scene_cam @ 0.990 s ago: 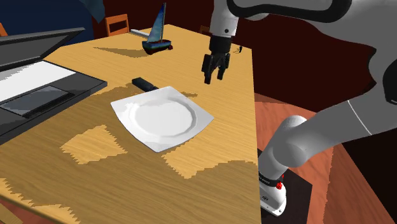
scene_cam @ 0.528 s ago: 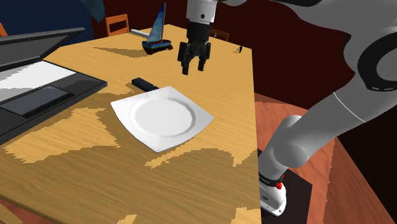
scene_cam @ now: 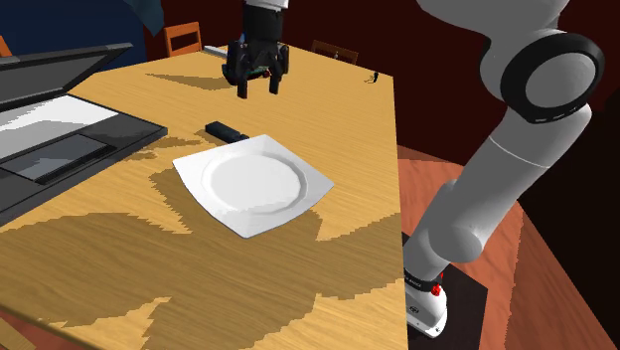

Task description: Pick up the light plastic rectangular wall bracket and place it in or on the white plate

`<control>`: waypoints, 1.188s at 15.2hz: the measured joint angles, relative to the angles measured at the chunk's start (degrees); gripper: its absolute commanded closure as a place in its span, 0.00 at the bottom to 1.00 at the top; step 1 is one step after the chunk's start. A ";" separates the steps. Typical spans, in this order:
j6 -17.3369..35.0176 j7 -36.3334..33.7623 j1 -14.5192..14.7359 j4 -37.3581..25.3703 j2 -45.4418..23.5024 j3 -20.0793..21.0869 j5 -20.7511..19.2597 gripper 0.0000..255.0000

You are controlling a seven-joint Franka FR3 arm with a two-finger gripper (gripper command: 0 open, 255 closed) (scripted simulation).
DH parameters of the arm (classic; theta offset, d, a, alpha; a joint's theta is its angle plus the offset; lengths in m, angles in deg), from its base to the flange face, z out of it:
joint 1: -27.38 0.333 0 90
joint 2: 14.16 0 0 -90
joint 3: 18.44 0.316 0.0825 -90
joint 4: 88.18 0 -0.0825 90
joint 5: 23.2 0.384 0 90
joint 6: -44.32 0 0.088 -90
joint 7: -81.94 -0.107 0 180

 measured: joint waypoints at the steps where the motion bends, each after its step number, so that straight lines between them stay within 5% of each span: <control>1: -0.87 -1.02 0.47 -3.57 -2.51 0.55 -0.64 0.00; 4: -1.82 -3.09 1.65 -9.18 -6.74 1.61 -1.88 0.00; 17: 4.19 -2.87 1.64 -1.78 -5.20 1.64 -1.53 0.00; 18: 4.19 -2.87 1.64 -1.78 -5.20 1.64 -1.53 1.00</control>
